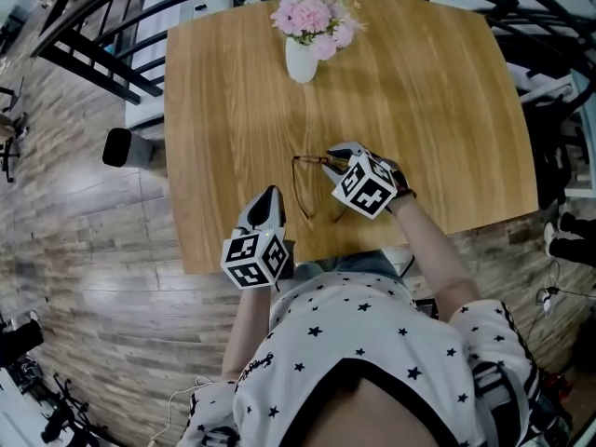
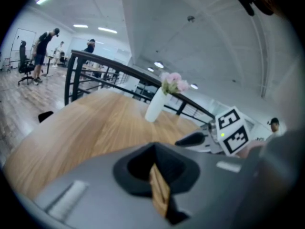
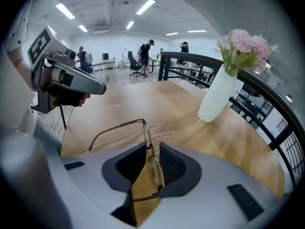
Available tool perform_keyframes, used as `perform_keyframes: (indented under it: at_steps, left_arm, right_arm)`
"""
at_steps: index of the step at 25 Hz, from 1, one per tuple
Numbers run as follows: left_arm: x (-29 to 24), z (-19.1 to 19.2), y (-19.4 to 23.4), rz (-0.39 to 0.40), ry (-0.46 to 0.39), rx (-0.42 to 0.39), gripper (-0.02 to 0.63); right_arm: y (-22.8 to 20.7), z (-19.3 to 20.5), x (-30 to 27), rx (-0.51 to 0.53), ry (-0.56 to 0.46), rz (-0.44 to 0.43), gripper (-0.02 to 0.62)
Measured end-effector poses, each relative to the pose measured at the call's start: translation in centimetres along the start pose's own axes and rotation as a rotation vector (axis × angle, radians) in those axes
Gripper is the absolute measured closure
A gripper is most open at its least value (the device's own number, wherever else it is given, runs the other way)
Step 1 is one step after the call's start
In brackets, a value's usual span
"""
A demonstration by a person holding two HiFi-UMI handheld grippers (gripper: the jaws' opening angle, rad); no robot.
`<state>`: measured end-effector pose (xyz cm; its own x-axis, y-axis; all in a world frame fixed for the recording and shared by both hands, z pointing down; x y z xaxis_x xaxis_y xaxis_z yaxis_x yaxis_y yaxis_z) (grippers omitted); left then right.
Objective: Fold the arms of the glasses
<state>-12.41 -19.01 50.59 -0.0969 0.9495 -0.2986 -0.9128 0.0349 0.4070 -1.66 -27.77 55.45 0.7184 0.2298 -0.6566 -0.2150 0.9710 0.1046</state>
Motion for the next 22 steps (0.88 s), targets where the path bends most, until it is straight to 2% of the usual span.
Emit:
perform_keyframes:
  at_steps: [8,18,22]
  left_arm:
    - [-0.5,0.1,0.6,-0.033,0.014,-0.029,0.600]
    - [-0.8,0.1,0.1,-0.035,0.021,-0.059,0.598]
    - [-0.7,0.1,0.0,-0.031,0.023,-0.062,0.599]
  right_arm:
    - [0.1,0.7,-2.3,0.037,0.064,-0.116,0.526]
    - [0.5,1.3,-3.0,0.031,0.089,-0.165,0.547]
    - [0.5,1.1,-2.9,0.025,0.085,-0.156,0.551]
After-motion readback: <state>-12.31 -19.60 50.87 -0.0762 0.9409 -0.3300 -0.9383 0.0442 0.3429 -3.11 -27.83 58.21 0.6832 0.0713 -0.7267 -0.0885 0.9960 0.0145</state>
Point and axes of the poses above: the fingertips, and each gripper's own axes: x backward along the fingers, y to its left, z out of its underside, the point moved 2 cm from there along x, backward along the fingers, and after that the axes turned 13 degrees about -y, right-handed, at the moved point
